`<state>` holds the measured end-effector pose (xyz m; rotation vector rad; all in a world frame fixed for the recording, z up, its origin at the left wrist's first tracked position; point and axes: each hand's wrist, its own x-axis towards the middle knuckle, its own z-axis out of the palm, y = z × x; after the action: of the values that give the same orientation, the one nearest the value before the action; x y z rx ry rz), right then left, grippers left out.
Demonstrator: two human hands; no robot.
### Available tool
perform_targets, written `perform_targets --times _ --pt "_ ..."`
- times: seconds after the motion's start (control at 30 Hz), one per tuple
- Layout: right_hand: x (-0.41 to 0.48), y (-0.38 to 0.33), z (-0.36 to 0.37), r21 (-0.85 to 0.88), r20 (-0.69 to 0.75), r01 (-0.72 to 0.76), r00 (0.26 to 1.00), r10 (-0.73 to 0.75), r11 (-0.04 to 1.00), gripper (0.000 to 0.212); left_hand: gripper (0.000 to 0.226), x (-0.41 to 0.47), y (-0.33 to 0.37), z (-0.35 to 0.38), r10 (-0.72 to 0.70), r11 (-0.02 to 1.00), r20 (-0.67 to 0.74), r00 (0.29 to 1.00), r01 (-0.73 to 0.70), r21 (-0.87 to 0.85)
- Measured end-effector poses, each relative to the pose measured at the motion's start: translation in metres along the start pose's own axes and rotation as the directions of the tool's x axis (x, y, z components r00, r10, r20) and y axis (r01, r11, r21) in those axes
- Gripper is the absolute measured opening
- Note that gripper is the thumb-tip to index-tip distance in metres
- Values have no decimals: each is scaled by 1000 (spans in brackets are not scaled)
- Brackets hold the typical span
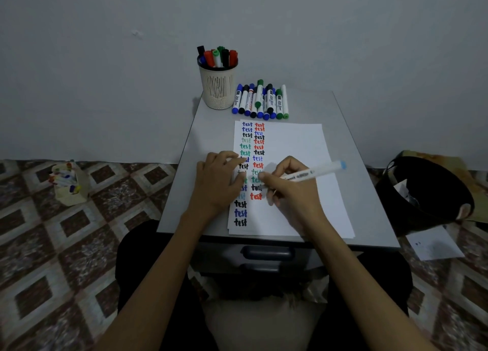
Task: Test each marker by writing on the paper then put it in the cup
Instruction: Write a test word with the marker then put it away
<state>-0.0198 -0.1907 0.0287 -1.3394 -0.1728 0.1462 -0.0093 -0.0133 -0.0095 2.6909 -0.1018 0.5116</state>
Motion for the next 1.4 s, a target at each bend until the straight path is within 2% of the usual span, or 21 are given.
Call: perform_targets --times 0.2,0.4,0.73,0.87,1.0,1.13,1.4 --pt "3 15 17 -212 -70 32 996 -48 977 27 47 0 2 -2 -16 999 8 1000 16 -28" --pt "3 21 13 -304 -39 78 995 -94 950 24 46 0 2 -4 -12 999 0 1000 12 -45" --pt "2 21 18 -356 -30 131 988 -151 925 32 45 -1 2 -4 -20 998 -3 1000 19 -52" --pt "2 20 17 -334 -48 132 987 -156 933 26 45 -1 2 -5 -5 999 -12 1000 5 -53" --pt "1 22 19 -369 -48 144 984 -173 918 32 44 -1 2 -4 -17 998 -12 1000 16 -58" --pt "2 24 16 -389 -15 136 988 -154 911 27 43 -1 2 -3 -19 998 -8 1000 18 -62" --pt "1 23 16 -381 -47 136 985 -166 915 25 43 -2 3 -5 -22 997 -8 1000 22 -74"
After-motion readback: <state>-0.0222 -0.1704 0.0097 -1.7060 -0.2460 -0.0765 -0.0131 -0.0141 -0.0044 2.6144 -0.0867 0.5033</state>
